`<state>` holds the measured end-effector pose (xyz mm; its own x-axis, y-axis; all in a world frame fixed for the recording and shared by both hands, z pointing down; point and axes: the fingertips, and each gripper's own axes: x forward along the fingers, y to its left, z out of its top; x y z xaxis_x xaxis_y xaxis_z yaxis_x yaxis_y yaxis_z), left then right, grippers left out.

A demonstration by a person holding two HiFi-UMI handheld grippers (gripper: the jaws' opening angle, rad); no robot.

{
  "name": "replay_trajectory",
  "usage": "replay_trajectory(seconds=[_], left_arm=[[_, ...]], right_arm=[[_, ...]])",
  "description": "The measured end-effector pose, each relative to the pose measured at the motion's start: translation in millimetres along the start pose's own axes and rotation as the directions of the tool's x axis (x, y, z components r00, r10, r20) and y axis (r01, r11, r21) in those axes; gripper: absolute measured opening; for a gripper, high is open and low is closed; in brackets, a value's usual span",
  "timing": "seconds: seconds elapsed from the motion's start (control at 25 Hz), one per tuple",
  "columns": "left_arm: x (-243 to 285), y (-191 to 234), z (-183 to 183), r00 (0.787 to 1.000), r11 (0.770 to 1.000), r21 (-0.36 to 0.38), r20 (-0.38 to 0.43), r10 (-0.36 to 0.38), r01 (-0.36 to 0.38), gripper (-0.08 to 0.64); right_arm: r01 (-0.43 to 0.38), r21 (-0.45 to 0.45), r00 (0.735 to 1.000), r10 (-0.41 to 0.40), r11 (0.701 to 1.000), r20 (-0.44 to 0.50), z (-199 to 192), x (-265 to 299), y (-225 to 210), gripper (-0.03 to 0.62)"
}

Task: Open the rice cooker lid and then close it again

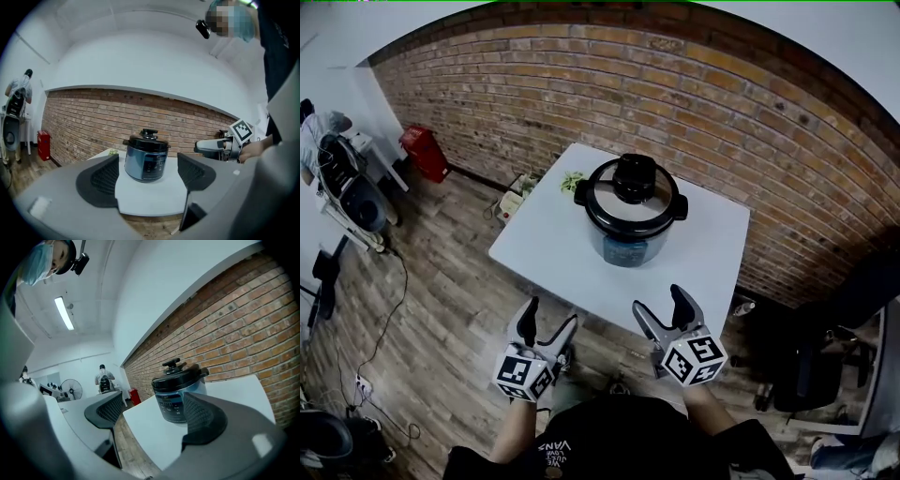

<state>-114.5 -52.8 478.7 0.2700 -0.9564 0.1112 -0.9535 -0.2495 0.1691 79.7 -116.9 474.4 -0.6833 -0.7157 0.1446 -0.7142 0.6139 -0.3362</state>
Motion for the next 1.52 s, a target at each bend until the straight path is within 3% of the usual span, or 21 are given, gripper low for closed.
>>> replay_trajectory(seconds=[0.28, 0.52, 0.68, 0.88, 1.12, 1.52], left_arm=[[58.7, 52.3, 20.7, 0.983, 0.983, 0.039, -0.031, -0.179, 0.18, 0.37], [100.0, 83.8, 46.2, 0.933, 0.934, 0.058, -0.099, -0.347, 0.354, 0.37], [120.8, 101.5, 51.8, 0.887, 0.887, 0.067, -0.119, -0.447, 0.456, 0.37], [144.7, 106.2, 63.1, 0.813, 0.806, 0.11, -0.115, -0.571, 0.582, 0.37], [175.0, 93.5, 70.7, 0.752, 0.737, 0.153, -0.113, -0.649, 0.659, 0.37], [233.4, 45.2, 98.7, 0.681, 0.632, 0.284, -0.124, -0.721, 0.721, 0.37]], right_arm=[[0.149, 0.033, 0.987, -0.151, 0.988, 0.056, 12.4, 52.3, 1.7, 0.4], [0.293, 0.078, 0.948, -0.3, 0.953, 0.105, 29.5, 80.8, 9.5, 0.401], [0.375, 0.109, 0.912, -0.387, 0.921, 0.137, 28.8, 92.8, 15.4, 0.4], [0.466, 0.145, 0.859, -0.485, 0.873, 0.164, 27.7, 93.5, 25.3, 0.4], [0.508, 0.167, 0.828, -0.533, 0.845, 0.173, 25.8, 89.2, 21.6, 0.4], [0.491, 0.171, 0.837, -0.517, 0.854, 0.181, 37.2, 90.3, -13.0, 0.4]])
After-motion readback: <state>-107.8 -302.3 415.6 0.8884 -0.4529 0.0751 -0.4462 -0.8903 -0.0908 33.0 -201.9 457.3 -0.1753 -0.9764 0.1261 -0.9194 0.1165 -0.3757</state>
